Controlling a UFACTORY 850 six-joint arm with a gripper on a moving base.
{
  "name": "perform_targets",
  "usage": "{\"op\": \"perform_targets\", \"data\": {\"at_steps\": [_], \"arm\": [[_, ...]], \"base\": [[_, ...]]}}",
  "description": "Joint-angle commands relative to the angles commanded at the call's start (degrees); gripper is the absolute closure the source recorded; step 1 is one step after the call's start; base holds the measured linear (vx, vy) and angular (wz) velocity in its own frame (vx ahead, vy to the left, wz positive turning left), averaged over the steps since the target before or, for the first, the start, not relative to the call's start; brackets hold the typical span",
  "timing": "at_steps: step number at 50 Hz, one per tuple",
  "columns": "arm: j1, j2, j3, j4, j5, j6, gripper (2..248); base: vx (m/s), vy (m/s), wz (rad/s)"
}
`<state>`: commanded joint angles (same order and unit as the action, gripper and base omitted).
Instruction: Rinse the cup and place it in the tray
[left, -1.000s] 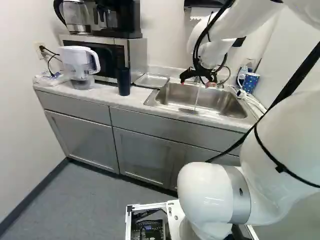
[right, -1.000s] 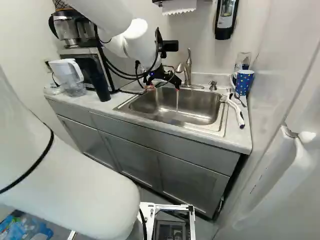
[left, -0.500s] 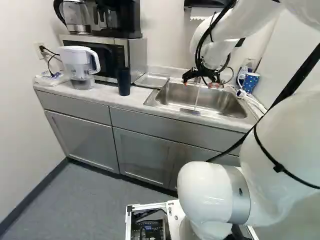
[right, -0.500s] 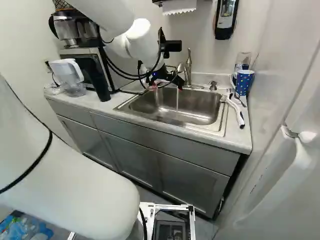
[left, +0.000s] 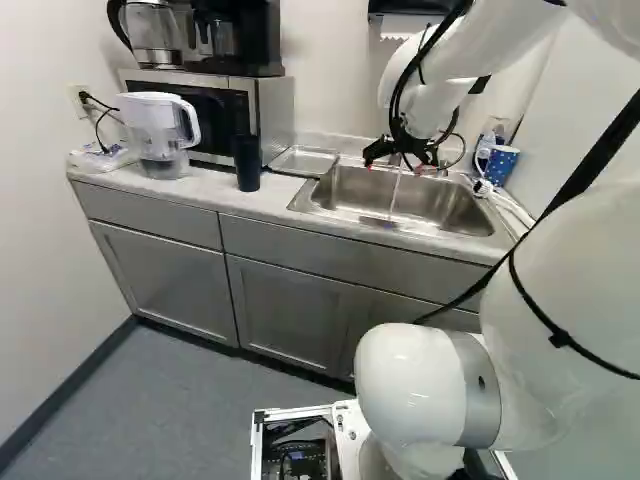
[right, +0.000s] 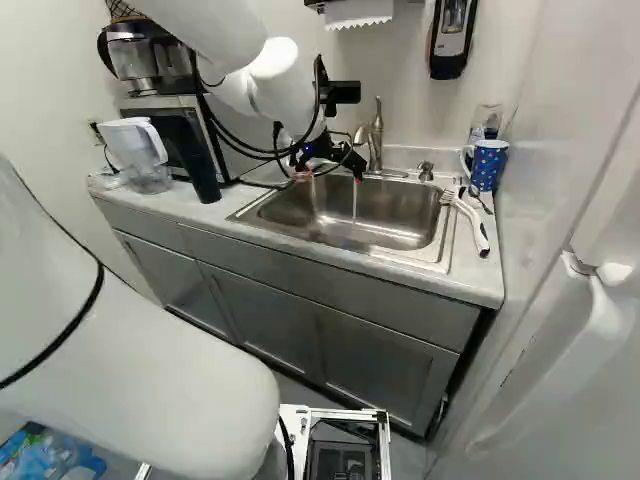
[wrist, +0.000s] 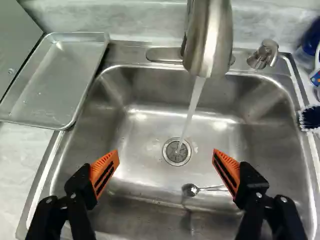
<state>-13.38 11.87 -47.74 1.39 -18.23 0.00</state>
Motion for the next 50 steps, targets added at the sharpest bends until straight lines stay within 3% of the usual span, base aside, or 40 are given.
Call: {"op": "perform_targets", "data": {"at_steps": [50], "arm": [[10.6,2.4,2.1,0.0,0.0,0.0,3]], "base": [[0.0,0.0,0.0]]}}
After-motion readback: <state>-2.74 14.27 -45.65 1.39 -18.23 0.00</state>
